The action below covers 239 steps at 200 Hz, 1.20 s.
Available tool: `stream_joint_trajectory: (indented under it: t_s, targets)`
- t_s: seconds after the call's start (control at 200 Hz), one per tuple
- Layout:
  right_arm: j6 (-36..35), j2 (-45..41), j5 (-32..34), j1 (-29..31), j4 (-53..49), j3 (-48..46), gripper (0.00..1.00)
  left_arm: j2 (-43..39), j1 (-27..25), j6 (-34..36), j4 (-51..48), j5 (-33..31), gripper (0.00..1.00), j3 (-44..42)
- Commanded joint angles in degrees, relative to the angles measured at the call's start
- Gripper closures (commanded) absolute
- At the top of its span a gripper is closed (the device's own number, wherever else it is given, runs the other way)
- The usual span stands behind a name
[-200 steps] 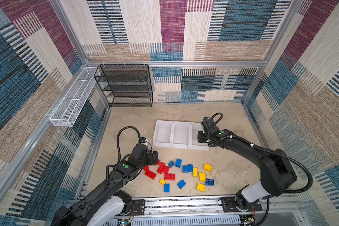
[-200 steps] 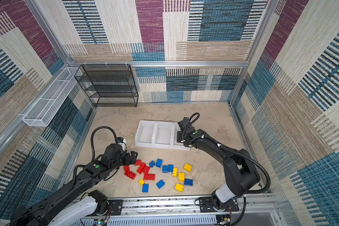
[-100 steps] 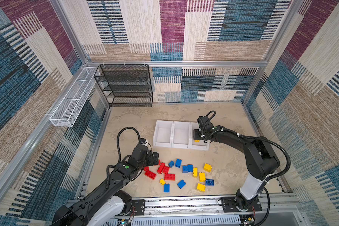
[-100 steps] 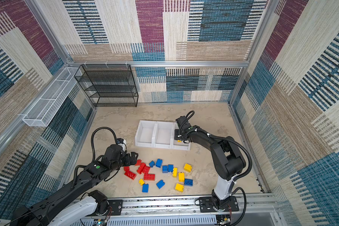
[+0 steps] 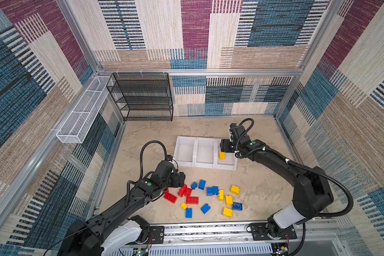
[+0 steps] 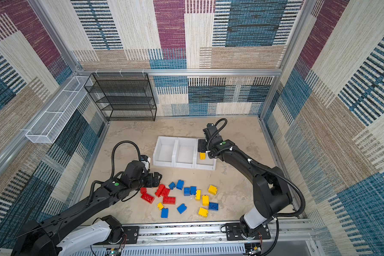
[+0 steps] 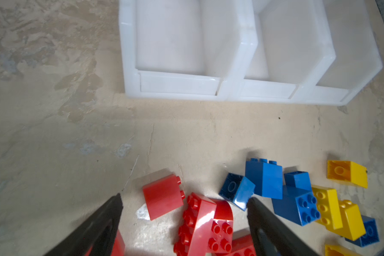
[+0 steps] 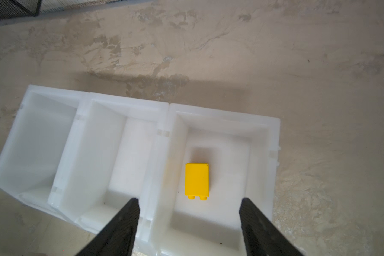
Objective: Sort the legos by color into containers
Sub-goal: 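Lower the left gripper onto a blue brick and grasp it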
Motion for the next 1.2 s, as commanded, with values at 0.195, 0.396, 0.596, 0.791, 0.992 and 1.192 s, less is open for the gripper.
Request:
stream_joint_trajectory:
  t_s: [0.195,0.396,0.596,0.791,0.992,1.192]
  targets:
    - [3.8,-8.6,2.9,0.0,-4.5,-6.8,0.24,9.9,-12.0,3.9,-2.0,1.6,0.16,8.8]
    - [5.7,-11.1,3.1,0.0,-3.6,-10.4,0.23,20.1,-21.0,-2.1,-5.3,0.9,0.19,15.1]
    - [5.9,-11.6,1.8,-0.1,-1.5,-13.0,0.23,26.8,-24.8,-8.2,-9.0,-0.3,0.21,19.7]
    - [6.2,-12.0,0.5,-0.1,0.2,-15.4,0.23,31.3,-25.8,-9.0,-11.0,-0.5,0.22,23.8]
    - [6.5,-13.2,0.6,-0.1,0.4,-16.3,0.23,37.2,-25.9,-9.7,-15.2,-0.4,0.23,28.7]
    - [7.4,-14.1,0.4,-0.2,0.8,-17.8,0.23,40.9,-25.9,-9.3,-17.7,-1.2,0.29,32.4]
